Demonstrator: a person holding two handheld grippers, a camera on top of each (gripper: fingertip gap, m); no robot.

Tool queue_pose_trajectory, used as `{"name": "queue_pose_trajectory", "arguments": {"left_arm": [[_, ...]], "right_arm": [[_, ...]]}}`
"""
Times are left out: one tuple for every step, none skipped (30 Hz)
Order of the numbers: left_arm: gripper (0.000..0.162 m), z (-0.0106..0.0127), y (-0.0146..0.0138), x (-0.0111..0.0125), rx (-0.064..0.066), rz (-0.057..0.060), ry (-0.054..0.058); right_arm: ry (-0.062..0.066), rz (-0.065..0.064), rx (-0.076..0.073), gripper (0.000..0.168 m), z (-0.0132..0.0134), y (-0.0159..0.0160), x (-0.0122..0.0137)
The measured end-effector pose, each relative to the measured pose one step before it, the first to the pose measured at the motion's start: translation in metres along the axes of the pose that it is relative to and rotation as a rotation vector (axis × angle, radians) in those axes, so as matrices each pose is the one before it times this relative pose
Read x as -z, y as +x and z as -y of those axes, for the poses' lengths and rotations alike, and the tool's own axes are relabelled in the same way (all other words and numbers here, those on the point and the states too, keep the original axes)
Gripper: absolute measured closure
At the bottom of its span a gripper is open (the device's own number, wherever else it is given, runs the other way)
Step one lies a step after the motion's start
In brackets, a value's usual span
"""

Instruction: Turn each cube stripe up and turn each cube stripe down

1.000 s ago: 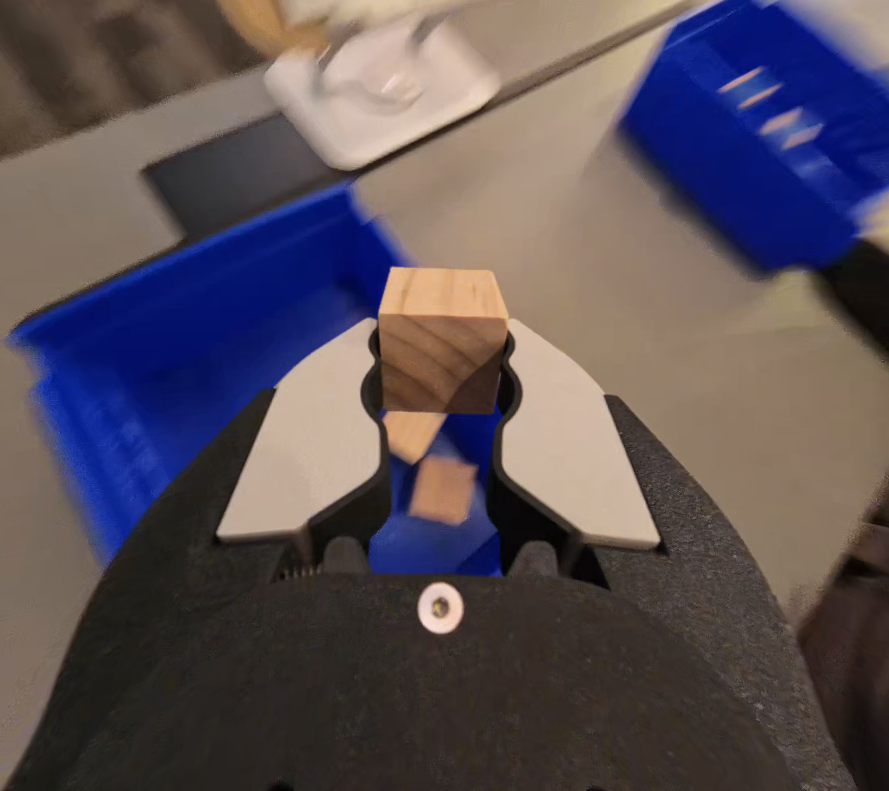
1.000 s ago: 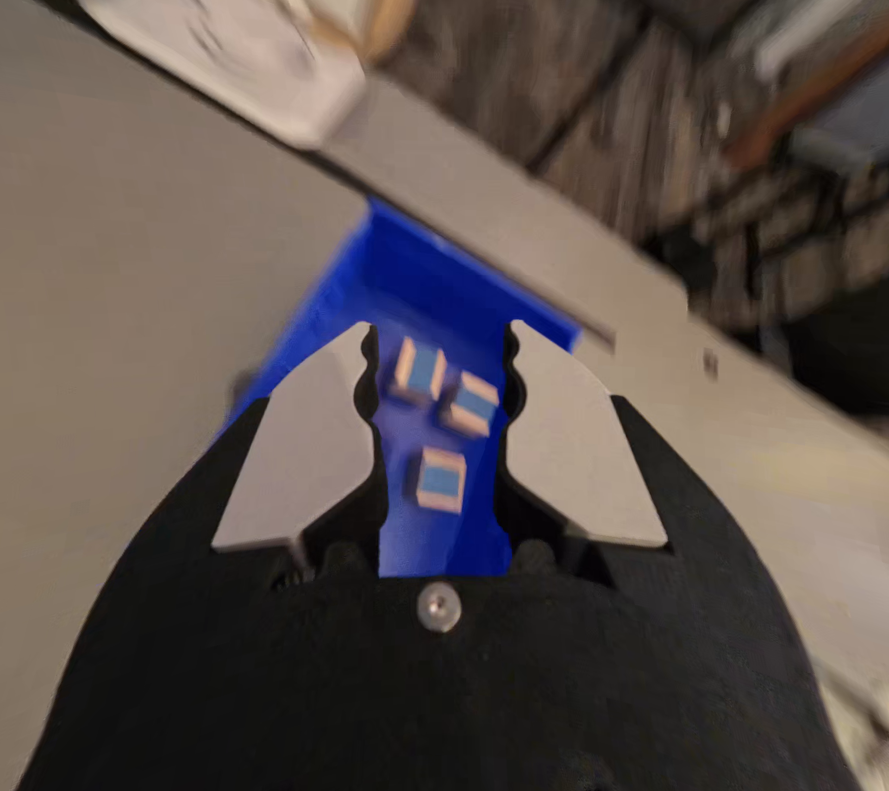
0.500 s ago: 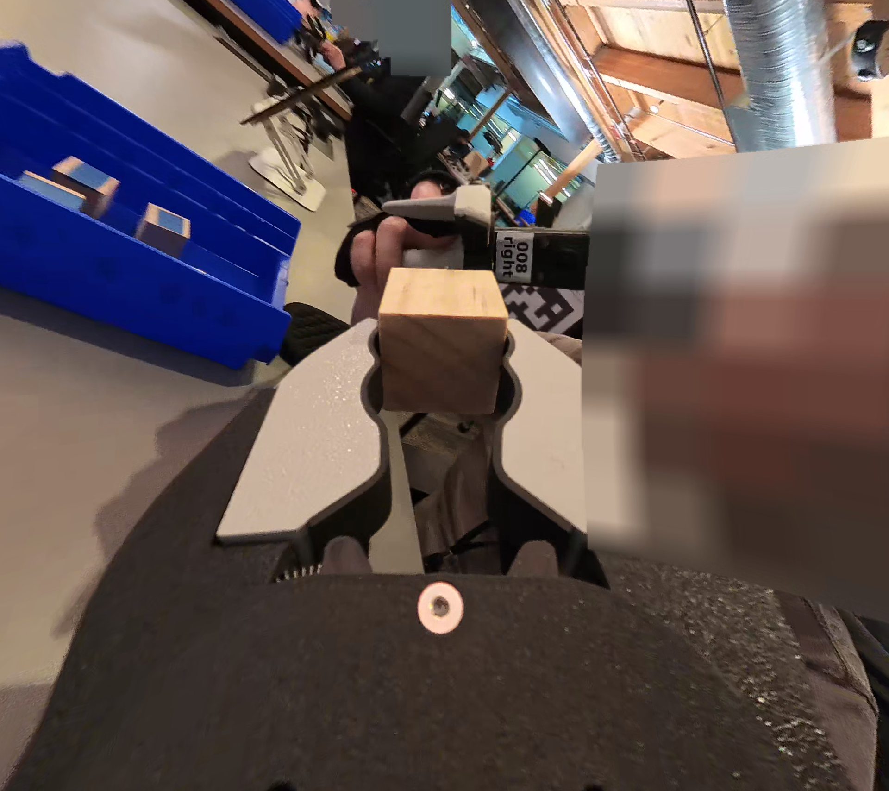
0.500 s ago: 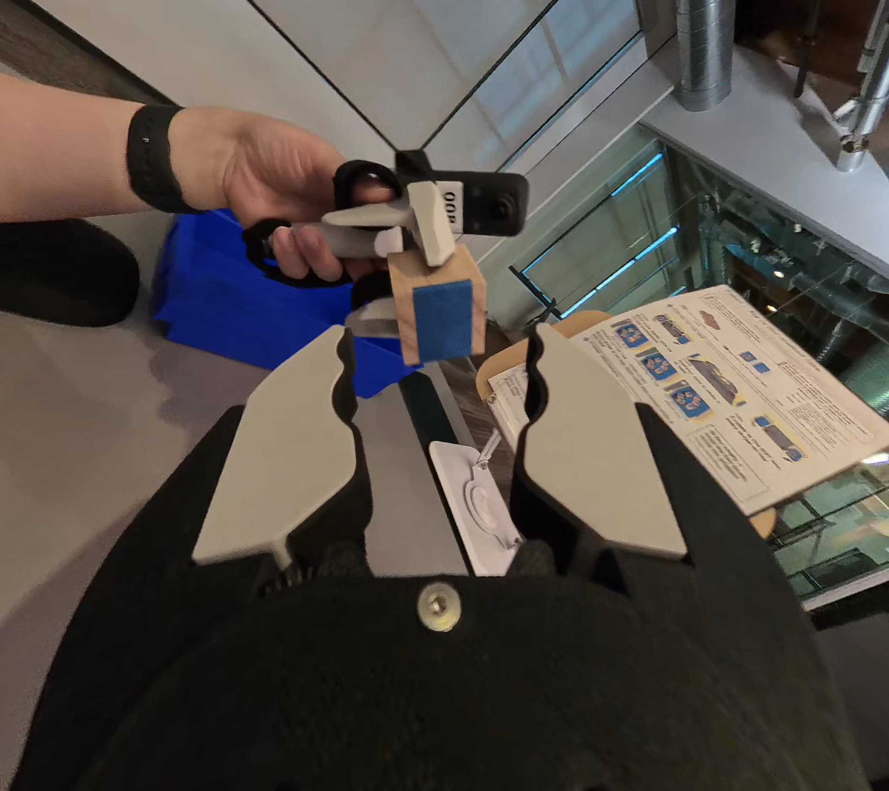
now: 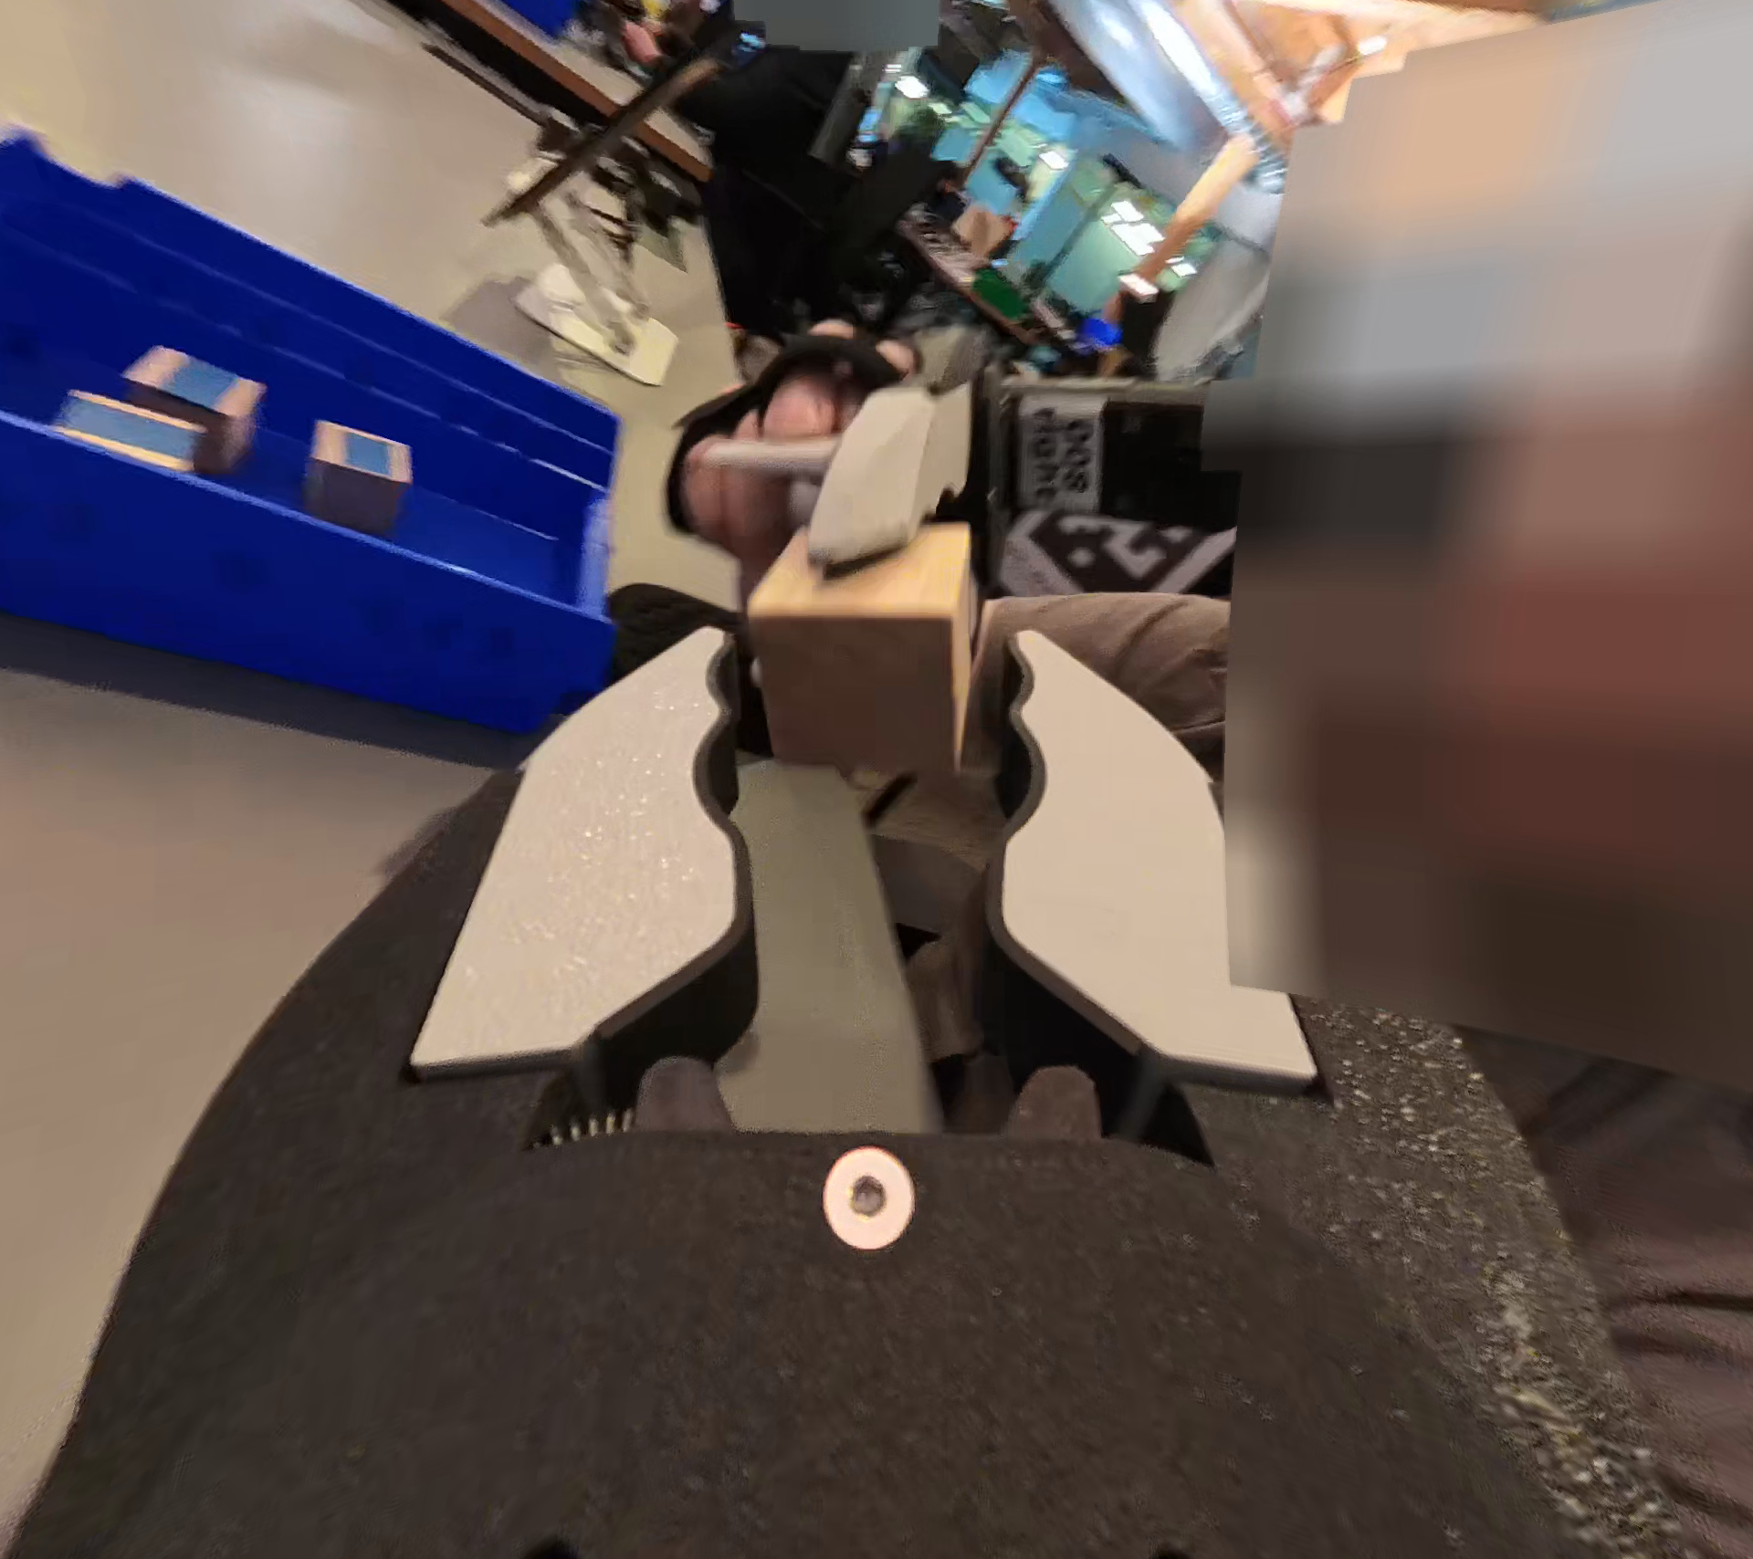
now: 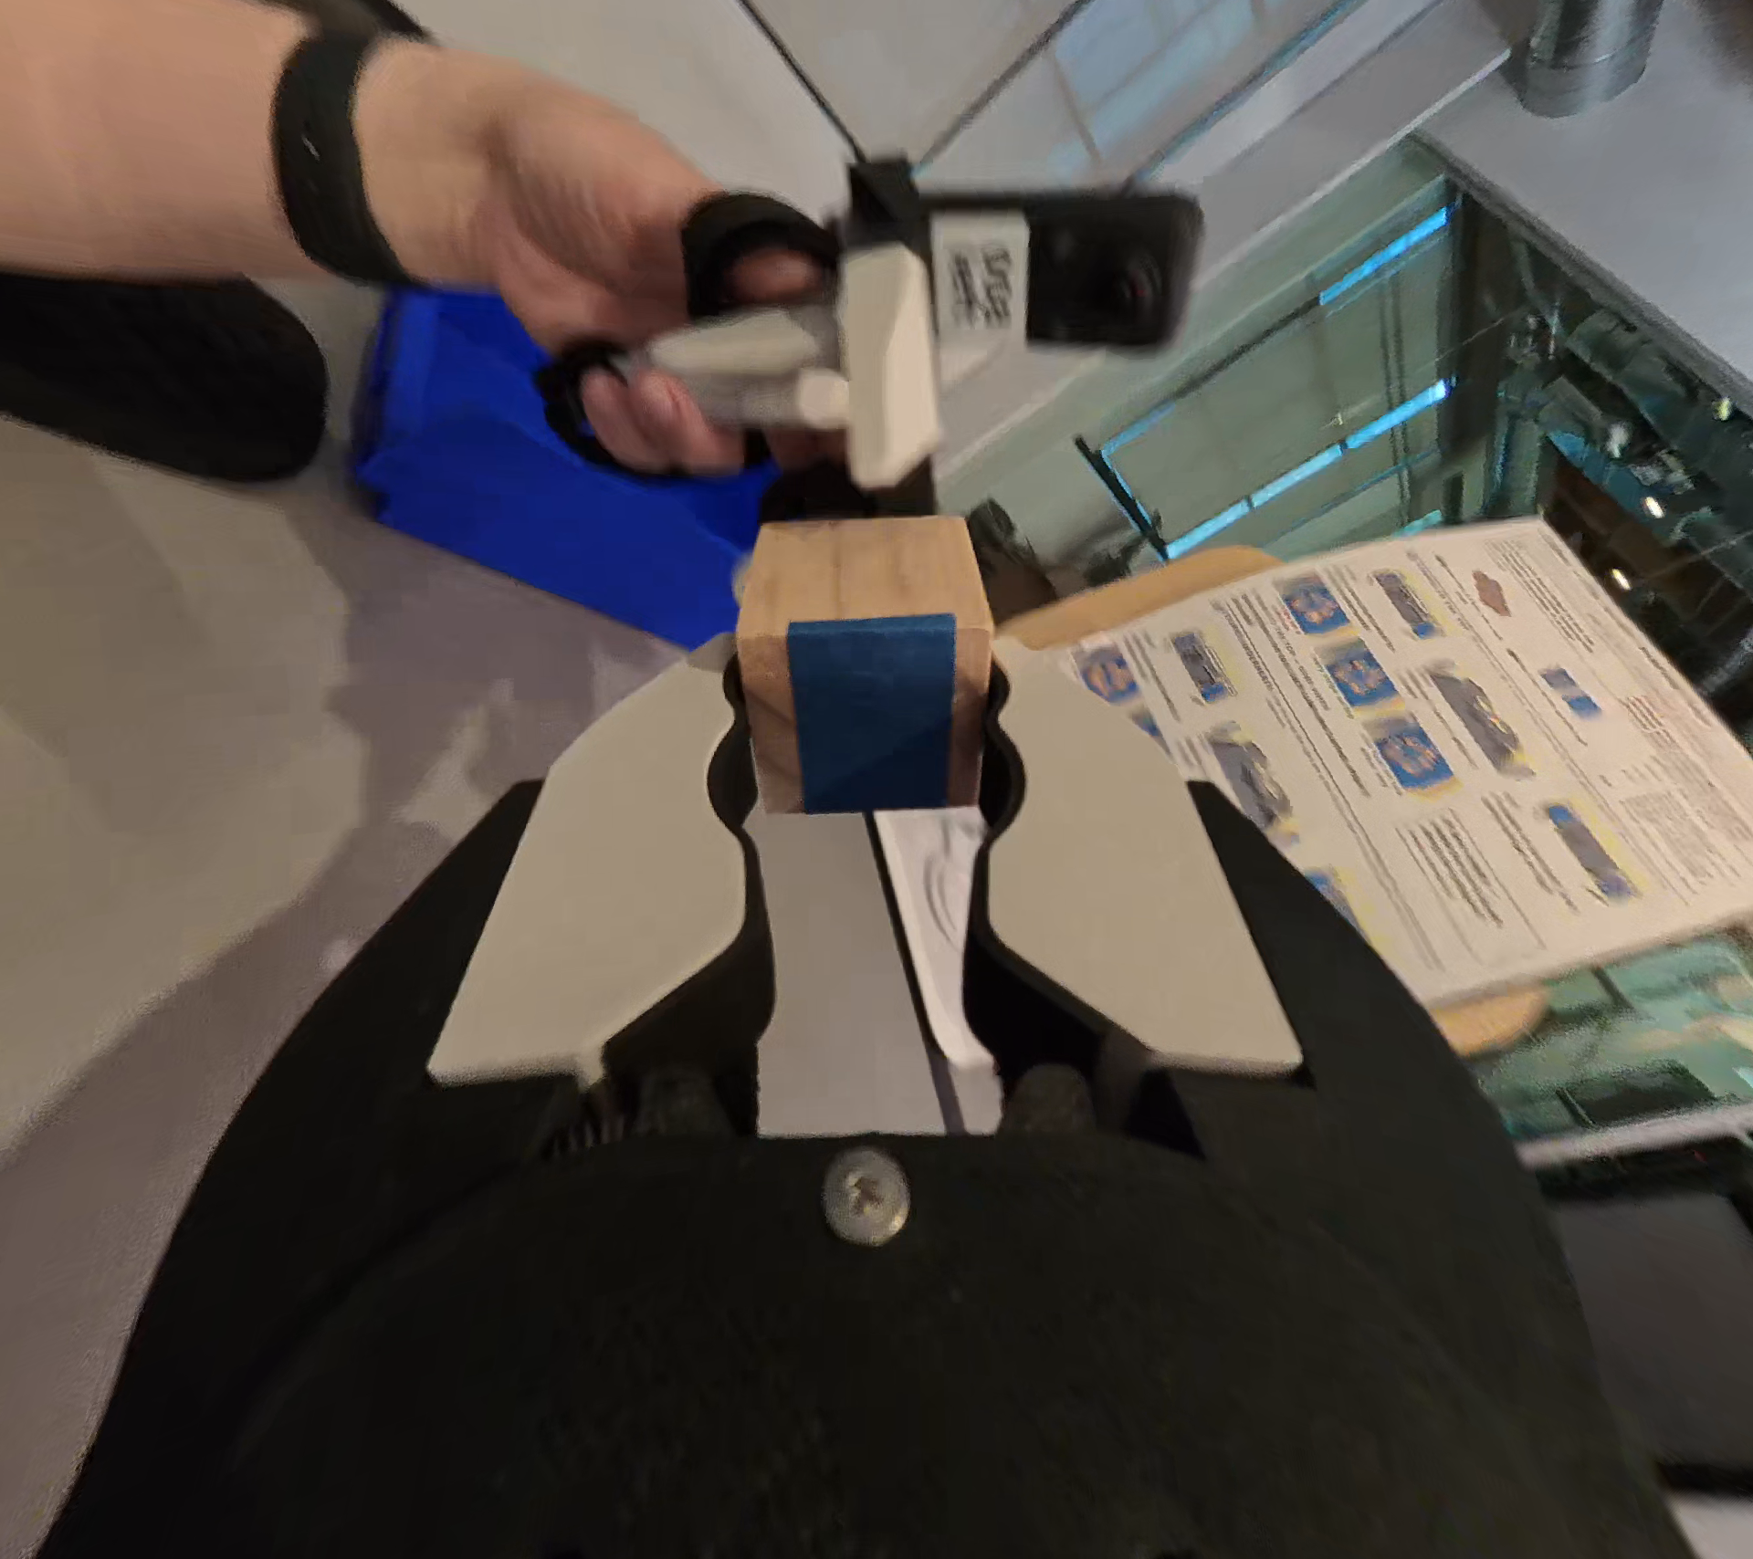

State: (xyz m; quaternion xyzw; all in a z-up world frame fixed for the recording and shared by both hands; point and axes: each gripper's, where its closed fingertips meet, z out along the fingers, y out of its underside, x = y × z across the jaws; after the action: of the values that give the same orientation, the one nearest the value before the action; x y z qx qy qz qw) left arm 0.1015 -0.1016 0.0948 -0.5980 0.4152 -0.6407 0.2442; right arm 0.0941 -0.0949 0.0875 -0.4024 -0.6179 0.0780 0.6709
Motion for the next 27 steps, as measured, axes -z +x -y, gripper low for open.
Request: {"name": "queue_pose_trajectory", "arguments": {"left_arm": [[0.110,0.00182,-0.00403,0.00657,-0.0379,0.0646,-0.0031],[0.111,0.00196,-0.00502,0.00773,-0.0411,0.0747,-0.0035],[0.111,0.00209,-0.00535,0.00834,-0.0459,0.0793,-0.0032],[0.112,0.00248,-0.00414,0.00854,-0.0463,0.0707,-0.0004],[0.112,0.00325,-0.00291,0.00862,-0.0419,0.0586,0.0042],[0.112,0.00427,-0.00135,0.00834,-0.0391,0.0460,0.0114],[0.113,0.00518,-0.00008,0.00784,-0.0355,0.0331,0.0220],[0.113,0.00534,0.00075,0.00726,-0.0316,0.0237,0.0262],[0.114,0.00430,0.00066,0.00654,-0.0266,0.0190,0.0201],[0.113,0.00278,0.00022,0.00567,-0.0234,0.0160,0.0135],[0.109,0.00140,-0.00241,0.00494,-0.0180,0.0288,0.0097],[0.102,-0.00110,-0.00605,0.00404,-0.0142,0.0461,0.0037],[0.097,-0.00392,-0.00809,0.00337,-0.0146,0.0537,-0.0034],[0.101,-0.00516,-0.00984,0.00273,-0.0155,0.0565,-0.0132],[0.103,-0.00631,-0.01072,0.00211,-0.0116,0.0546,-0.0260],[0.103,-0.00737,-0.00979,0.00138,-0.0014,0.0431,-0.0389],[0.103,-0.00858,-0.00844,0.00120,0.0113,0.0314,-0.0485],[0.104,-0.01112,-0.00653,0.00106,0.0164,0.0197,-0.0637],[0.106,-0.01517,-0.00462,0.00147,0.0143,0.0080,-0.0883],[0.110,-0.01792,-0.00583,0.00177,0.0046,0.0140,-0.1042],[0.111,-0.01822,-0.00882,0.00138,-0.0028,0.0322,-0.0979],[0.111,-0.01759,-0.01087,0.00026,-0.0090,0.0398,-0.0766],[0.116,-0.01591,-0.01270,-0.00085,-0.0085,0.0408,-0.0525],[0.120,-0.01421,-0.01424,-0.00158,0.0091,0.0409,-0.0419],[0.119,-0.01278,-0.01570,-0.00214,0.0313,0.0442,-0.0403],[0.119,-0.01101,-0.01433,-0.00291,0.0356,0.0344,-0.0348],[0.118,-0.00967,-0.01245,-0.00370,0.0316,0.0282,-0.0304]], "right_arm": [[-0.0652,-0.0107,0.0036,0.123,-0.00916,0.01292,0.00822],[-0.0951,0.0104,-0.0283,0.123,-0.01641,0.01322,0.00995],[-0.1166,0.0331,-0.0638,0.123,-0.02339,0.01128,0.01091],[-0.1231,0.0403,-0.0826,0.123,-0.02875,0.00950,0.01008],[-0.1189,0.0183,-0.0807,0.123,-0.03183,0.01122,0.00668],[-0.1213,0.0124,-0.0760,0.123,-0.03427,0.01092,0.00149],[-0.1336,0.0307,-0.0624,0.123,-0.03555,0.00758,-0.00446],[-0.1183,0.0378,-0.0400,0.123,-0.03194,0.00502,-0.01026],[-0.1074,0.0451,-0.0263,0.122,-0.02723,0.00257,-0.01427],[-0.0918,0.0519,-0.0209,0.122,-0.02104,0.00059,-0.01665],[-0.0710,0.0467,-0.0238,0.122,-0.01408,0.00088,-0.01688],[-0.0501,0.0401,-0.0276,0.122,-0.00845,0.00154,-0.01615],[-0.0386,0.0278,-0.0258,0.122,-0.00532,0.00315,-0.01470],[-0.0308,0.0079,-0.0283,0.122,-0.00343,0.00548,-0.01313],[-0.0352,0.0086,-0.0268,0.122,-0.00379,0.00403,-0.01138],[-0.0376,0.0129,-0.0171,0.122,-0.00422,0.00175,-0.00940],[-0.0331,0.0130,-0.0083,0.122,-0.00409,0.00020,-0.00733],[-0.0267,0.0002,-0.0039,0.122,-0.00328,0.00138,-0.00509],[-0.0137,-0.0066,-0.0025,0.122,-0.00129,0.00193,-0.00346],[-0.0018,-0.0036,-0.0030,0.122,0.00025,0.00154,-0.00231],[0.0024,0.0050,-0.0061,0.122,0.00065,0.00053,-0.00203],[-0.0032,0.0121,-0.0055,0.122,-0.00049,-0.00063,-0.00205],[-0.0096,0.0090,-0.0002,0.121,-0.00157,-0.00038,-0.00230],[-0.0151,0.0077,0.0030,0.121,-0.00263,-0.00083,-0.00288],[-0.0203,0.0082,0.0056,0.121,-0.00327,-0.00109,-0.00297],[-0.0132,-0.0024,0.0024,0.121,-0.00195,0.00041,-0.00204],[0.0025,-0.0032,-0.0024,0.121,0.00071,0.00082,-0.00034]]}}
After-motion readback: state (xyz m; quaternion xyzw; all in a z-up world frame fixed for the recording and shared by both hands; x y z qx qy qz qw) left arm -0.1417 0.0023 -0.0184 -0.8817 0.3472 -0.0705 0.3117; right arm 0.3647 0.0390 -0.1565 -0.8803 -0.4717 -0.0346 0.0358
